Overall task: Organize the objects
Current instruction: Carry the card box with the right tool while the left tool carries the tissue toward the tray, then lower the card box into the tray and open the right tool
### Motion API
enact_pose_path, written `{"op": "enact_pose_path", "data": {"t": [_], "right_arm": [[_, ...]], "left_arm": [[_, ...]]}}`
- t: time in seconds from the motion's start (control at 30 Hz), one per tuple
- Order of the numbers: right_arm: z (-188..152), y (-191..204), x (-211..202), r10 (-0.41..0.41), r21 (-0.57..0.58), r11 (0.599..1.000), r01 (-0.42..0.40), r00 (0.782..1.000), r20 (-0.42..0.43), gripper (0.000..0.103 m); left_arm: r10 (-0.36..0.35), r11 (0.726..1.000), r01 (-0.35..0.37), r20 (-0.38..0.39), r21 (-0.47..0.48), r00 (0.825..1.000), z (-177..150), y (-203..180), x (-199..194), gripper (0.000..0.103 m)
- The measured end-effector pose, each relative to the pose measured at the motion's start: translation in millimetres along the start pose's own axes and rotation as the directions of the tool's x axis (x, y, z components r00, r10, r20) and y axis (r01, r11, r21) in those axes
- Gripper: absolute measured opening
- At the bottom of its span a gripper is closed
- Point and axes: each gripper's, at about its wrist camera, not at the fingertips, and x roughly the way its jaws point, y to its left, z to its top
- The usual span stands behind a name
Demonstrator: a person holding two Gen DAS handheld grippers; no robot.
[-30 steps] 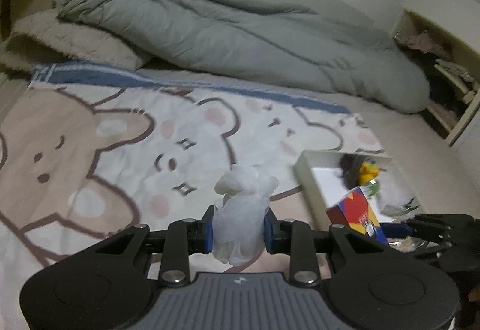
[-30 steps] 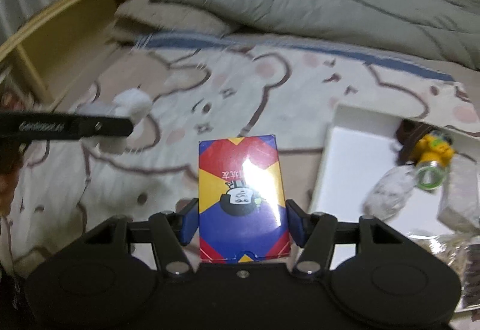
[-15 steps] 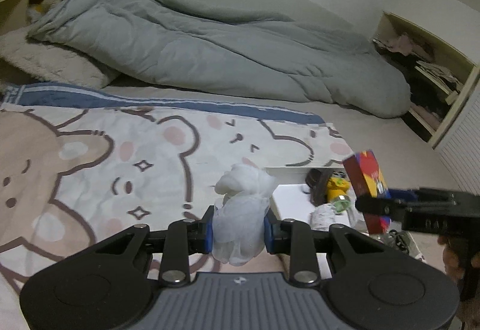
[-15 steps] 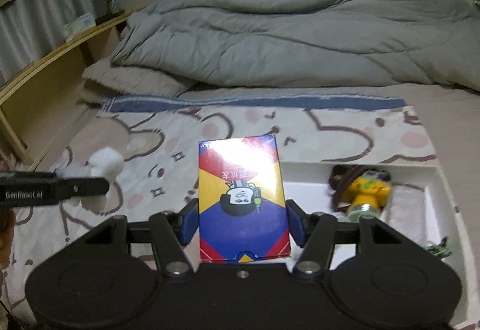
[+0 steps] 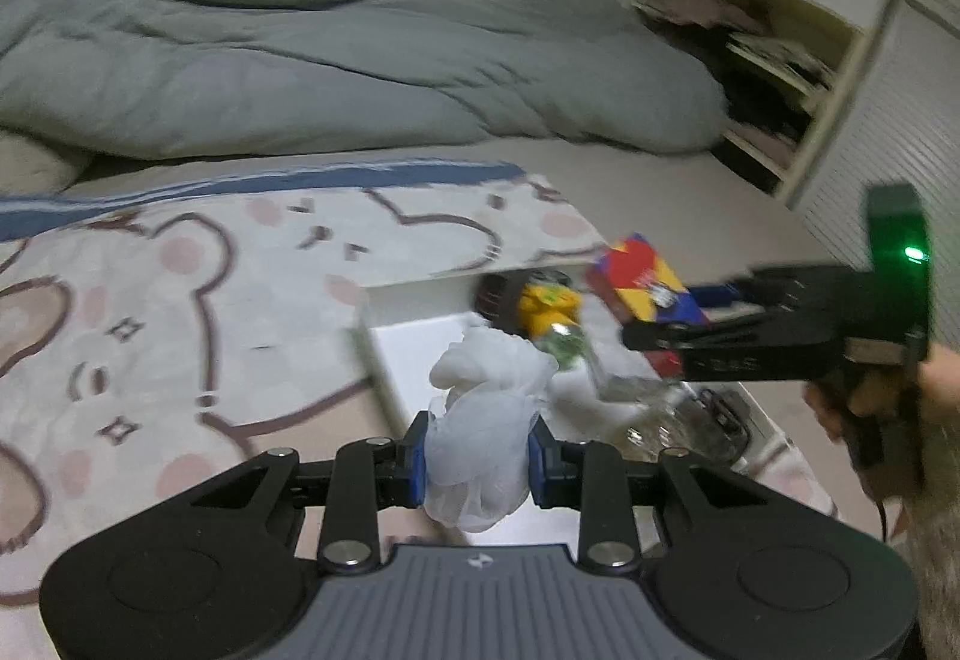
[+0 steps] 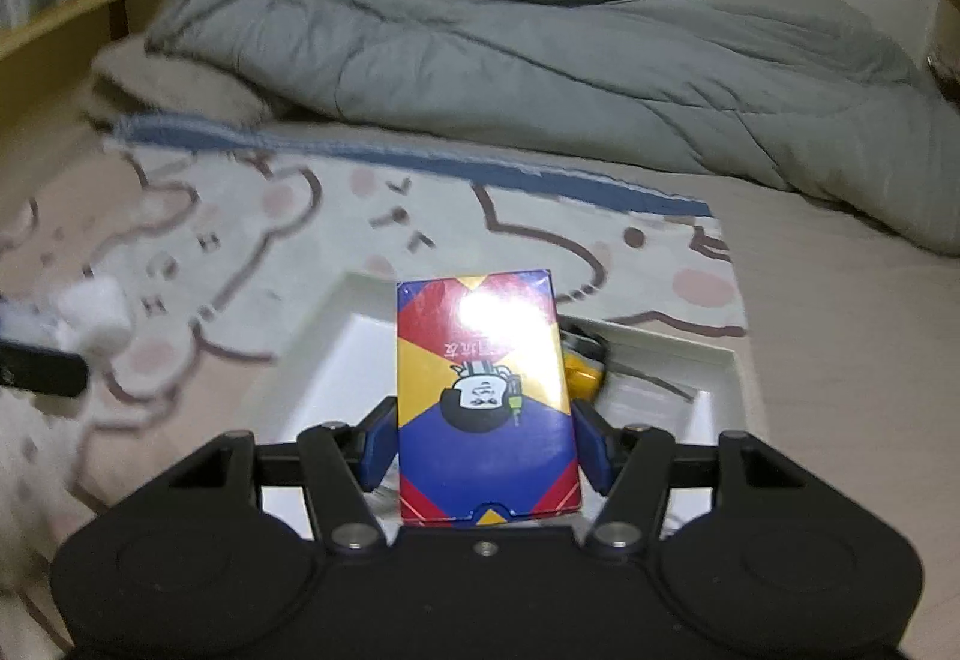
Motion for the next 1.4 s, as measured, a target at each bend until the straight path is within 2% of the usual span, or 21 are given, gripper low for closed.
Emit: {"op": "enact_pose_path", "data": {"t": [0.1,0.2,0.27,0.4,0.73,0.8,0.83,0.87,0.93,1.03,1.27,1.33,1.4], "right_arm": [[-10.9,-3.5,9.0,-0.035,-0.124,0.992,0.035,0.999,-0.002,0.061],[-23.1,-4.8,19.9,-0.079,-0.262,0.962,0.07,0.996,-0.027,0.061],[-29.6,-6.7,24.1,-0.083,-0.306,0.95,0.063,0.995,-0.053,0.061],[-38.6,-7.5,32.6,-0.042,-0.362,0.932,0.006,0.995,-0.093,0.061],[-39.1,4.5,39.6,0.071,-0.381,0.917,-0.119,0.988,-0.138,0.061],[-38.1,4.0,41.1,0.049,-0.374,0.922,-0.099,0.989,-0.141,0.071],[-36.6,2.5,41.2,0.013,-0.365,0.929,-0.061,0.991,-0.134,0.079],[-35.2,0.3,41.1,-0.02,-0.359,0.933,-0.026,0.992,-0.122,0.08],[-31.7,-8.7,37.8,-0.06,-0.326,0.945,0.026,0.994,-0.096,0.08],[-28.1,-22.5,32.8,-0.065,-0.255,0.966,0.039,0.993,-0.094,0.079],[-30.8,-19.8,29.0,0.026,-0.241,0.968,-0.065,0.986,-0.162,0.075],[-34.2,-12.8,34.6,0.007,-0.278,0.958,-0.062,0.981,-0.192,0.072],[-36.1,-13.2,41.7,-0.057,-0.301,0.954,-0.01,0.975,-0.215,0.072]], "left_arm": [[-0.045,0.995,0.048,-0.035,0.085,0.998,-4.5,-18.6,16.8,0.032],[-0.103,0.983,0.116,-0.093,0.145,0.99,-9.8,-33.4,34.9,0.032],[-0.131,0.972,0.153,-0.125,0.18,0.983,-13.8,-42.3,46.3,0.032],[-0.168,0.957,0.202,-0.172,0.209,0.971,-20.3,-53.3,67.6,0.032],[-0.202,0.947,0.254,-0.251,0.195,0.946,-33.5,-52.9,102.9,0.034],[-0.205,0.95,0.257,-0.262,0.18,0.943,-36.0,-51.0,105.9,0.034],[-0.203,0.951,0.256,-0.269,0.176,0.941,-36.9,-50.4,106.5,0.034],[-0.196,0.952,0.25,-0.273,0.177,0.942,-38.1,-49.8,107.6,0.034],[-0.184,0.953,0.241,-0.281,0.182,0.942,-39.7,-49.5,108.1,0.035],[-0.182,0.955,0.239,-0.287,0.178,0.941,-40.0,-47.7,107.2,0.034],[-0.193,0.952,0.247,-0.273,0.183,0.943,-39.2,-51.9,106.2,0.034],[-0.192,0.95,0.248,-0.271,0.191,0.943,-39.4,-54.6,106.2,0.034],[-0.191,0.95,0.247,-0.27,0.192,0.944,-39.3,-55.0,106.1,0.034]]}}
